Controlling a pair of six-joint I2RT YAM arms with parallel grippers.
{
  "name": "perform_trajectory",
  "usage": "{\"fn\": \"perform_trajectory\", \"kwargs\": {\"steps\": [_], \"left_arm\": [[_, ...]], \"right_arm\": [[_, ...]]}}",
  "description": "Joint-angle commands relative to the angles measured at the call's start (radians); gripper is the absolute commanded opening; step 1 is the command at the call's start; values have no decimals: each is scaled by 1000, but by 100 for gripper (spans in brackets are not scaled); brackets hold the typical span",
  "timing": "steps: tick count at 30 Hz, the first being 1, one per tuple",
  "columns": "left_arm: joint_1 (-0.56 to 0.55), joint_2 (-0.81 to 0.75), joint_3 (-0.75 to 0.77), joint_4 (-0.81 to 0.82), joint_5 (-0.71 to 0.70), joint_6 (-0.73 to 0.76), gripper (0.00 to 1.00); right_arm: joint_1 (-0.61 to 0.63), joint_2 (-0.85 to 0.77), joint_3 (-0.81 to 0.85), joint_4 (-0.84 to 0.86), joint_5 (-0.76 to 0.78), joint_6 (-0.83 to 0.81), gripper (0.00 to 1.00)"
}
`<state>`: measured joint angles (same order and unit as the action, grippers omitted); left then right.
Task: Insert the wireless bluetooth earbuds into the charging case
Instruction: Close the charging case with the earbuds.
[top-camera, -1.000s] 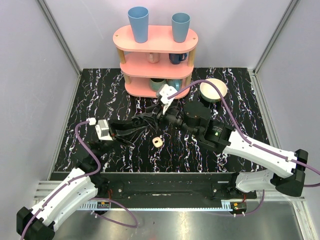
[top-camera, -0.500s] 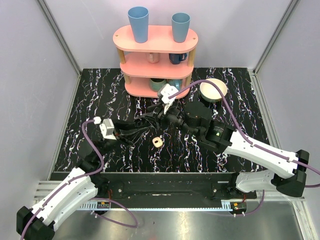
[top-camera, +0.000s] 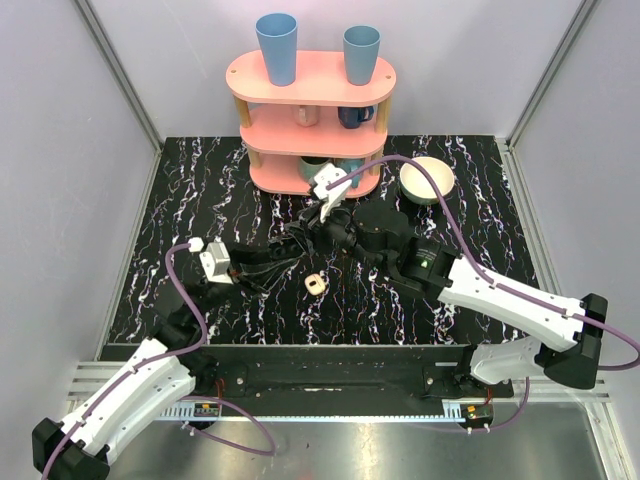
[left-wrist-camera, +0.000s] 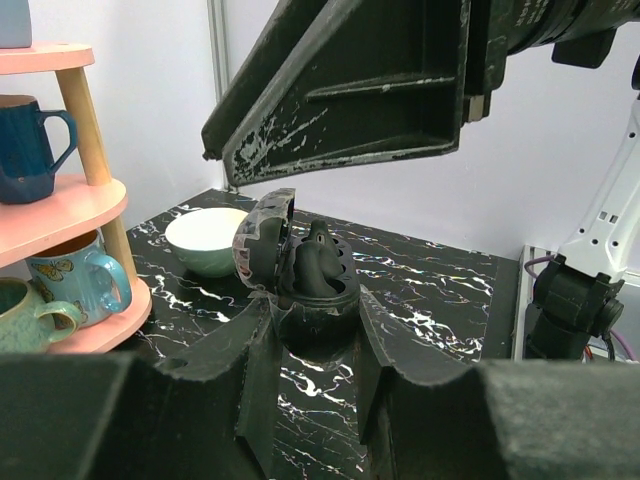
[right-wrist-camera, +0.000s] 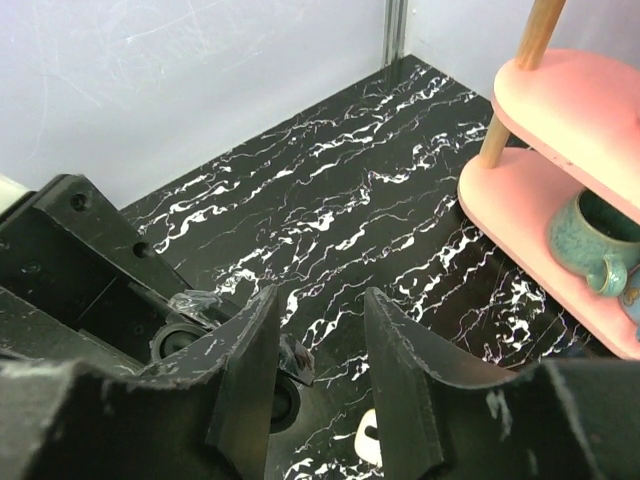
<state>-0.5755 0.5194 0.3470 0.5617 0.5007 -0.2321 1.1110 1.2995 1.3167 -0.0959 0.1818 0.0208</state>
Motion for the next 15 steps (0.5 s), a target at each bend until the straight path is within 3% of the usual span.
{"fn": "perform_trajectory", "kwargs": {"steps": [1, 5, 15], "left_arm": [[-3, -7, 40, 38, 19, 11, 0], [-3, -15, 40, 35, 22, 10, 0], [-3, -33, 32, 32, 12, 5, 0]], "right_arm": [[-28, 0, 50, -13, 24, 56, 59], [-54, -6, 50, -13, 27, 97, 71], [-76, -12, 59, -8, -65, 113, 76]]}}
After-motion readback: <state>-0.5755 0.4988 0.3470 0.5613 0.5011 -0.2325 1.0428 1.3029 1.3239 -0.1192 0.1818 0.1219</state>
